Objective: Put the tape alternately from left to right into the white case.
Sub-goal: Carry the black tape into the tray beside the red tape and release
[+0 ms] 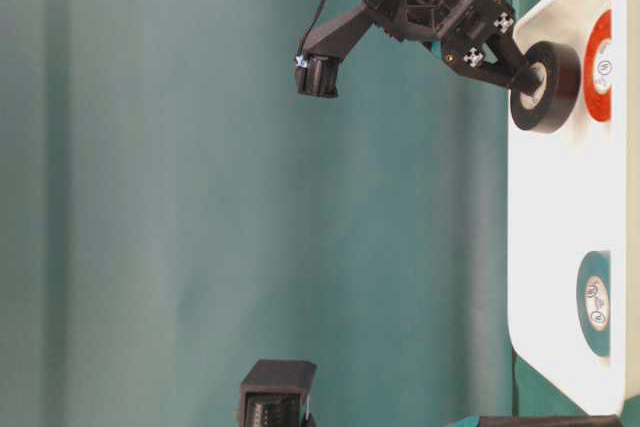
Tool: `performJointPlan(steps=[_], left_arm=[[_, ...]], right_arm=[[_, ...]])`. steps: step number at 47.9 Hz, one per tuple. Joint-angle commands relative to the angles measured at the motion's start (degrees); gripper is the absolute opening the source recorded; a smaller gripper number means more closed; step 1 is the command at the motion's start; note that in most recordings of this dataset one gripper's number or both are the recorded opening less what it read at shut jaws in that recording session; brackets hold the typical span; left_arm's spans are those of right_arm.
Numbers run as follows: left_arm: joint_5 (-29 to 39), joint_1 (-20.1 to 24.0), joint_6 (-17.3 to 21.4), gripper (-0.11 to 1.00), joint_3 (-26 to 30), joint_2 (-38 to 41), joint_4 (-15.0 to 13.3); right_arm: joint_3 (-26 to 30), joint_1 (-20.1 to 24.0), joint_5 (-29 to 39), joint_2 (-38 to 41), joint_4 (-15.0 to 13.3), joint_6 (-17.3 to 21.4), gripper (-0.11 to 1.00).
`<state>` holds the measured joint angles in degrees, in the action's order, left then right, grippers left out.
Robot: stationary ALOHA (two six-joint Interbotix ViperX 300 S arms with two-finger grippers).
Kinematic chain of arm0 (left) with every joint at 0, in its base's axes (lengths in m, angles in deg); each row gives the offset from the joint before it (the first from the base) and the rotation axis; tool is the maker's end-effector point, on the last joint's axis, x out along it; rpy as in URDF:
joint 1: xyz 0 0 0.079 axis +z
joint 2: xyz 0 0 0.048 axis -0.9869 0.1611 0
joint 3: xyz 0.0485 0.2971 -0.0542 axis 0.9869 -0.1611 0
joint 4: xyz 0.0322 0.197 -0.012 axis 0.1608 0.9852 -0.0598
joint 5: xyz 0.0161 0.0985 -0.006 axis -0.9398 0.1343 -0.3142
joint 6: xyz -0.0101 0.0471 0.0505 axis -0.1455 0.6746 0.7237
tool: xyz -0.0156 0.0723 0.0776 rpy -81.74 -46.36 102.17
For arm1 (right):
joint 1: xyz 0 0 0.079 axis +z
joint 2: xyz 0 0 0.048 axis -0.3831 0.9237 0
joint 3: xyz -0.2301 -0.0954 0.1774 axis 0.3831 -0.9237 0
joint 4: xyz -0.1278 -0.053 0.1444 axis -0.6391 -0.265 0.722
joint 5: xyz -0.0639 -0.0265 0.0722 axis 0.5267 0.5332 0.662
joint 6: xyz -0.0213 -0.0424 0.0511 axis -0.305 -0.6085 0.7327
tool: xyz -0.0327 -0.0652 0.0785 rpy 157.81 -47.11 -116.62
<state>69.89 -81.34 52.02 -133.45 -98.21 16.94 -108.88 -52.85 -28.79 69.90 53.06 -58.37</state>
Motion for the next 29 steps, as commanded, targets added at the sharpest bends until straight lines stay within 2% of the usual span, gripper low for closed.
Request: performJointPlan(steps=[1,14,16,21,24,29], left_arm=[[-0.35,-0.18,-0.09,0.84,0.79,-0.97,0.0],[-0.35,-0.35,-0.09,0.84,0.79,-0.97,-0.09],[-0.35,-0.35,-0.09,0.84,0.79,-0.97,0.0],[-0.35,-0.44,-0.09,0.83,0.79,-0.97,-0.09],[-0.35,-0.53,-0.09,0.84,0.88,-0.97,-0.09],[-0.35,-0.53,-0.09,0.84,0.88,-1.05,-0.09]], right_arm=[[0.97,0.0,-0.35,-0.7,-0.09,-0.09,0.25],[0.97,-0.09,-0.26,-0.79,-0.09,0.0,0.27],[1.05,0.0,-0.18,-0.7,-0.09,-0.09,0.36],[0.97,-0.09,0.09,-0.79,-0.09,-0.09,0.68],[0.88,0.0,0.18,-0.79,-0.09,-0.09,0.84],[0.79,0.0,0.18,-0.79,-0.09,0.0,0.82]])
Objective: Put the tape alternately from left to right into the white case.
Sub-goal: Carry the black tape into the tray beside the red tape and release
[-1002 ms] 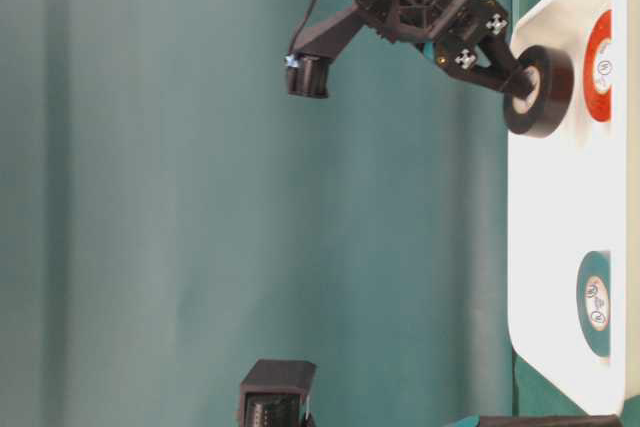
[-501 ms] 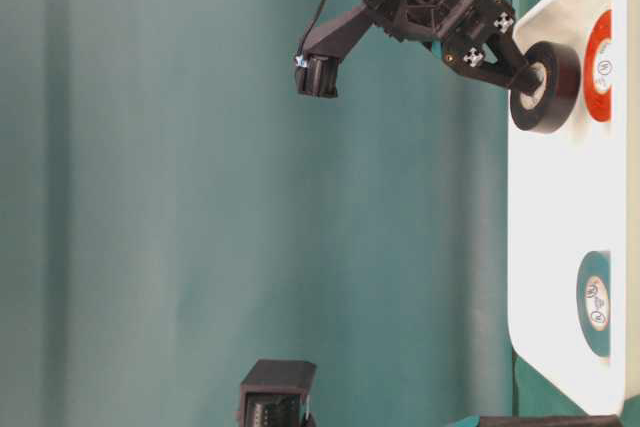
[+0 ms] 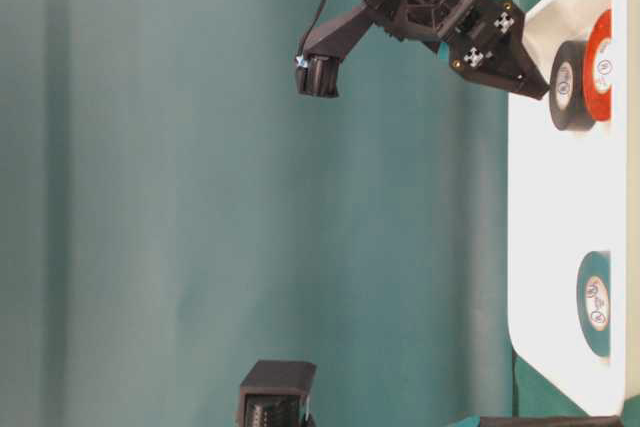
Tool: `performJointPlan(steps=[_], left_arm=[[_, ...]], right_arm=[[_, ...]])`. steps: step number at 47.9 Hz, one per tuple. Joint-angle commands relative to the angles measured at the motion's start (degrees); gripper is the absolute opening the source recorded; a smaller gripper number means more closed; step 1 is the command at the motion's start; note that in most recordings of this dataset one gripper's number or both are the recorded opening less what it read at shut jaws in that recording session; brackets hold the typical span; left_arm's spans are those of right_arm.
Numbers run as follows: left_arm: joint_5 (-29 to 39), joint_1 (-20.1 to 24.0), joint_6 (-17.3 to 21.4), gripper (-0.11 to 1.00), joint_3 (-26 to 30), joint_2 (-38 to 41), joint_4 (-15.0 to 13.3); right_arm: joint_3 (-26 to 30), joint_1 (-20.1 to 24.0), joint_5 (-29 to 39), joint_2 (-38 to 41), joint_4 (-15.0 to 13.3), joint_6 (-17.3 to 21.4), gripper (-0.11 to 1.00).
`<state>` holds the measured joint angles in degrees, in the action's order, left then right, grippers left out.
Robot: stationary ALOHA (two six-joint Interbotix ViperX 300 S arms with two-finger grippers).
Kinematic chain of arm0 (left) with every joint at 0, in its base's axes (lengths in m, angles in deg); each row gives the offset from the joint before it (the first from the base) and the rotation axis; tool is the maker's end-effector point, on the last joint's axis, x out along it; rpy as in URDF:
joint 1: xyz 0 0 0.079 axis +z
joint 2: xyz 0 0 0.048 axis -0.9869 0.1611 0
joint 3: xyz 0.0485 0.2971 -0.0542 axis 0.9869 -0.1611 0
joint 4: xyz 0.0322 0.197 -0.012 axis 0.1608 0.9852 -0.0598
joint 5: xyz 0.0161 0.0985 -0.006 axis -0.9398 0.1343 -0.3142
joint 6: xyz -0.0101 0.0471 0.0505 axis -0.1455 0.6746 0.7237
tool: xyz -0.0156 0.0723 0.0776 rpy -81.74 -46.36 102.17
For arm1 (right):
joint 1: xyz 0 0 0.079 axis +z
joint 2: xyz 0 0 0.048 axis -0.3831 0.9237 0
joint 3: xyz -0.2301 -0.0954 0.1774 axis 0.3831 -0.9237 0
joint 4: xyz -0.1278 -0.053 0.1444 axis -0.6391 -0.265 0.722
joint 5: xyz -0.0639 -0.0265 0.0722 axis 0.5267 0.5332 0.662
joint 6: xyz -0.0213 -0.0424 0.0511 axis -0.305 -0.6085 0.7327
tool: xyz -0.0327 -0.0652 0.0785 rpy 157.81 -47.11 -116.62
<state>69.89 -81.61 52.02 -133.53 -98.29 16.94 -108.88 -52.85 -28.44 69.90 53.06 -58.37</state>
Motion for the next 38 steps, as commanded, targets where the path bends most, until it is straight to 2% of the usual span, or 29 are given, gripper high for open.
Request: performJointPlan(steps=[1,14,20,28,38], left_arm=[[-0.26,-0.26,-0.09,0.84,0.97,-0.97,-0.09],[-0.35,-0.44,-0.09,0.84,1.05,-0.97,-0.09],[-0.35,-0.7,-0.18,0.84,1.14,-1.05,-0.18],[-0.35,-0.88,-0.18,0.84,1.14,-1.05,-0.09],[-0.35,-0.88,-0.18,0.84,1.05,-1.05,-0.09]], right_arm=[[0.79,0.0,-0.18,-0.79,-0.09,0.0,0.82],[0.62,0.0,-0.18,-1.14,-0.09,0.26,0.82],[0.44,1.41,-0.18,-2.72,-0.09,0.44,0.82],[-0.88,5.36,-0.18,-6.59,-0.09,0.44,0.82],[-3.87,12.83,-0.18,-11.69,-0.09,0.53,0.82]])
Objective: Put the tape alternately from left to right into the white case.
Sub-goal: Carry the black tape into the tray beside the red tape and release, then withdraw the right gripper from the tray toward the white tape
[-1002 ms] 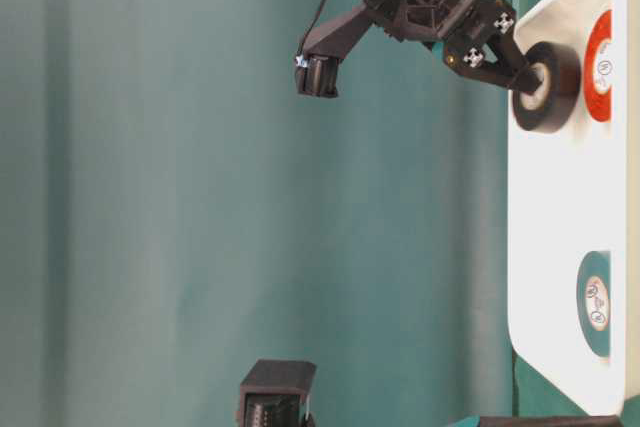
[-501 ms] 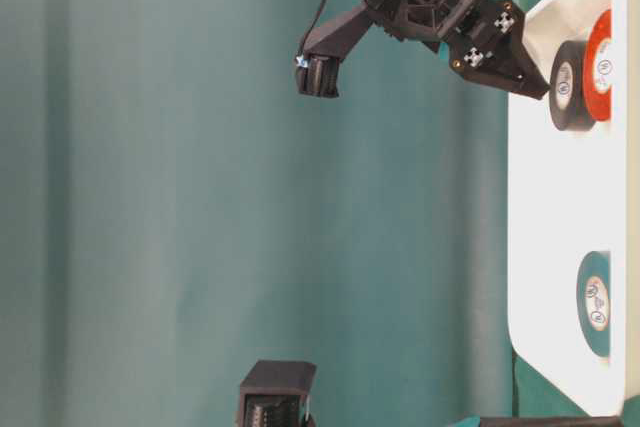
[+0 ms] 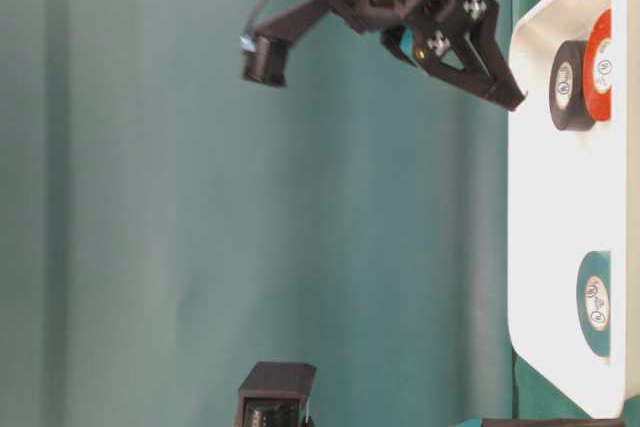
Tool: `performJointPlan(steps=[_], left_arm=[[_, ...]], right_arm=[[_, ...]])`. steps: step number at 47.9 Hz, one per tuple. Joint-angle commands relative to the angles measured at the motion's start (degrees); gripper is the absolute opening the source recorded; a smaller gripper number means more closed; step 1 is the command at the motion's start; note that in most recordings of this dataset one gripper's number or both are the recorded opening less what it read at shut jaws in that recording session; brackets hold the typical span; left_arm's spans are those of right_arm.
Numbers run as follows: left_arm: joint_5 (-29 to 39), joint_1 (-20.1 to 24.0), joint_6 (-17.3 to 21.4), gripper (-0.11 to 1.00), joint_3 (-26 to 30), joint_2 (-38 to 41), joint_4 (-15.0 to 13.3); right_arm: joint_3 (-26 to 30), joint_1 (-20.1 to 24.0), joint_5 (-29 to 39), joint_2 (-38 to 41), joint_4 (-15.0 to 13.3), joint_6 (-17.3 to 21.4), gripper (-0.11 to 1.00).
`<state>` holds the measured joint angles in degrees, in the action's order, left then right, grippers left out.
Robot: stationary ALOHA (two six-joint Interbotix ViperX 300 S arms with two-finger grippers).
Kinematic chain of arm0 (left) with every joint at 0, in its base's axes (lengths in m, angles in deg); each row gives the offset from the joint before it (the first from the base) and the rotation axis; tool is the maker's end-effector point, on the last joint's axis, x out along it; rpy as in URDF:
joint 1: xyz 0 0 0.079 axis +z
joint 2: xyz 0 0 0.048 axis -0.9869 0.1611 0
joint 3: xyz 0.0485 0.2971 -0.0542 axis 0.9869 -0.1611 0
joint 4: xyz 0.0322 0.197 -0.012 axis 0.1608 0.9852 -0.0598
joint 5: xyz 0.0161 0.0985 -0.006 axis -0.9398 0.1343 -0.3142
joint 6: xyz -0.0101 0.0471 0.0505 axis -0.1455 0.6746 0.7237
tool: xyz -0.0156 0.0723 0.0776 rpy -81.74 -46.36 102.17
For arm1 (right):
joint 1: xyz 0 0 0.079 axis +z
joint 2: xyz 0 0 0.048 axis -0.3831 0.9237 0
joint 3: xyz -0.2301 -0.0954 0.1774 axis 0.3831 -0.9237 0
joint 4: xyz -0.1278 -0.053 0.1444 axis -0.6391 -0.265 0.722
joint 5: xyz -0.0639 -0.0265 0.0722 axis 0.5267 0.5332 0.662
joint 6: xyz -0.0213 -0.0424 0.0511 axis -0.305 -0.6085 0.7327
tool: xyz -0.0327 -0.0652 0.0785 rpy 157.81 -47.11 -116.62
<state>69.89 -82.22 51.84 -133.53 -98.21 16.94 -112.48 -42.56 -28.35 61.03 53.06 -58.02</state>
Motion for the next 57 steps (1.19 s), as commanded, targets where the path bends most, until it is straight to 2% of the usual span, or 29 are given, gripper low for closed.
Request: performJointPlan(steps=[1,12,29,35,44,57], left_arm=[[-0.35,-0.35,0.0,0.84,1.05,-1.14,-0.09],[-0.35,-0.53,0.0,0.84,1.14,-0.97,-0.18],[-0.35,-0.62,0.0,0.84,1.23,-0.88,-0.18],[-0.35,-0.62,0.0,0.84,1.41,-0.88,-0.18],[-0.35,-0.79,-1.05,0.84,1.41,-0.79,-0.18],[2.37,-3.87,-3.25,0.84,1.05,-1.85,-0.18]], right_arm=[[-0.62,3.34,-0.26,-3.16,-0.09,0.18,0.82],[-3.78,11.6,-0.62,-6.15,-0.09,0.35,0.82],[-5.63,19.69,-0.62,-6.42,0.35,0.62,0.82],[-5.8,21.36,-0.62,-6.42,0.44,1.49,0.82],[-6.24,21.62,-0.62,-6.33,0.44,3.25,0.82],[-6.24,21.62,-0.7,-6.33,0.44,3.34,0.82]])
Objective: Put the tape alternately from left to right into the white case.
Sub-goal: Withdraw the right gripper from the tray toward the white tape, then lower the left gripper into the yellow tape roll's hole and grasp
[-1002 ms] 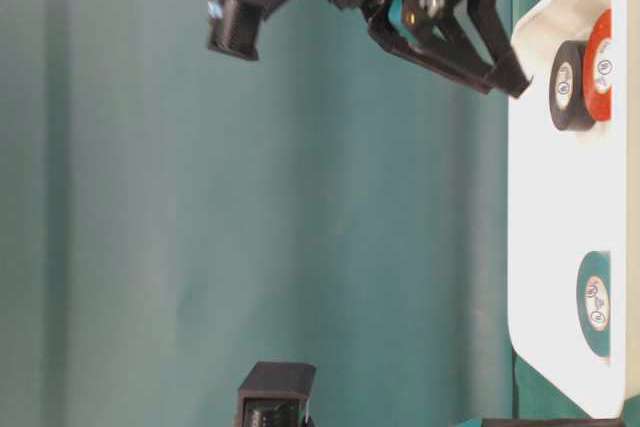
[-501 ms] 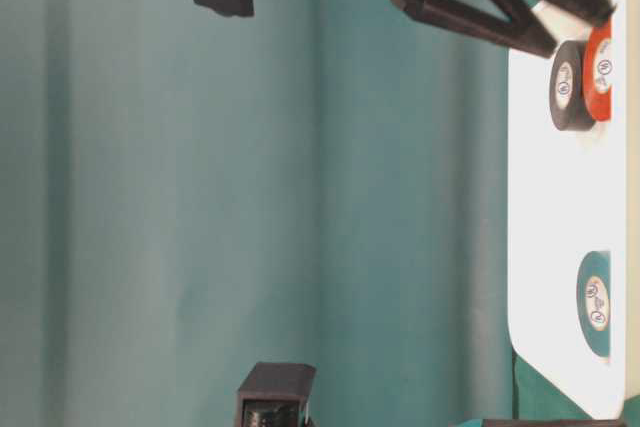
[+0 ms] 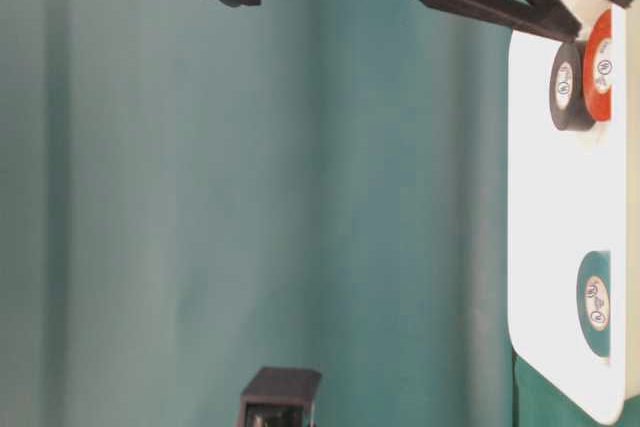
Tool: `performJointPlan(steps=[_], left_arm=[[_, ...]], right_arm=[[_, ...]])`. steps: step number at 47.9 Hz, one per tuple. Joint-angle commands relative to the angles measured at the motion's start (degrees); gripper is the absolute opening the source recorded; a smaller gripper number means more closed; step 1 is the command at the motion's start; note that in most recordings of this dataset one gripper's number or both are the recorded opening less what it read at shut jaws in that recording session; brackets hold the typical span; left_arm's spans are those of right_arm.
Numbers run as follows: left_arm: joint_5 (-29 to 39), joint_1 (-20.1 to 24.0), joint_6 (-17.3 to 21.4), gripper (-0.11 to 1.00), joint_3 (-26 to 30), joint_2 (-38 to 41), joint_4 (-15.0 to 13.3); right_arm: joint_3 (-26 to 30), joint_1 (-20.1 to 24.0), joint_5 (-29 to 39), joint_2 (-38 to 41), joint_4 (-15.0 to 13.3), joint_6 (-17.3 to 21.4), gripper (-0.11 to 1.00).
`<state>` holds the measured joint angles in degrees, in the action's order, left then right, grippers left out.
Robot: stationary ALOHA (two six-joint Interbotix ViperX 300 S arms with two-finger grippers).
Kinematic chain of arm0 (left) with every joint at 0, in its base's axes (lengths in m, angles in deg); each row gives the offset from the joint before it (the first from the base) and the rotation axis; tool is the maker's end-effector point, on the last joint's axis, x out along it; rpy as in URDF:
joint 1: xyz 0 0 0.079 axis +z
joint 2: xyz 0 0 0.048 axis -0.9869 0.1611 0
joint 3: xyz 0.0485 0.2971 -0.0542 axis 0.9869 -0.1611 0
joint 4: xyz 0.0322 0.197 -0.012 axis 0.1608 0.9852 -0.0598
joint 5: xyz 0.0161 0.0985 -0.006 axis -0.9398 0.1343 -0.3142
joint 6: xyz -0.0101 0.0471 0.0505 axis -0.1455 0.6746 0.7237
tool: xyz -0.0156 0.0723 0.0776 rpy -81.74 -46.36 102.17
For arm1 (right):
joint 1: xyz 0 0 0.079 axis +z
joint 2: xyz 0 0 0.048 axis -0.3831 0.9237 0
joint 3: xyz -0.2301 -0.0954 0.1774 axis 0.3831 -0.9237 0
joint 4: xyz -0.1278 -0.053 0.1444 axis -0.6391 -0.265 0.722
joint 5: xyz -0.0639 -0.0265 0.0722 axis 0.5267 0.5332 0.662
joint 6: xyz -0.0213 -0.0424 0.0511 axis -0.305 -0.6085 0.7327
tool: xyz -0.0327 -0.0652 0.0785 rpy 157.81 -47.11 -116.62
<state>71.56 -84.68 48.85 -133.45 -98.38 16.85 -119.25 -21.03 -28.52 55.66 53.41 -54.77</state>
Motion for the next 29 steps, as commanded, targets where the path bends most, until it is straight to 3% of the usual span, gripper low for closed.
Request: performJointPlan(steps=[1,29], left_arm=[[1.05,-1.76,-0.53,0.84,0.97,-1.76,-0.09],[3.96,-11.43,-10.11,0.83,-1.05,-2.72,-0.09]], right_arm=[[0.53,0.09,-0.53,-0.97,0.09,0.09,0.82],[1.23,0.09,-0.53,0.62,0.09,0.09,0.82]])
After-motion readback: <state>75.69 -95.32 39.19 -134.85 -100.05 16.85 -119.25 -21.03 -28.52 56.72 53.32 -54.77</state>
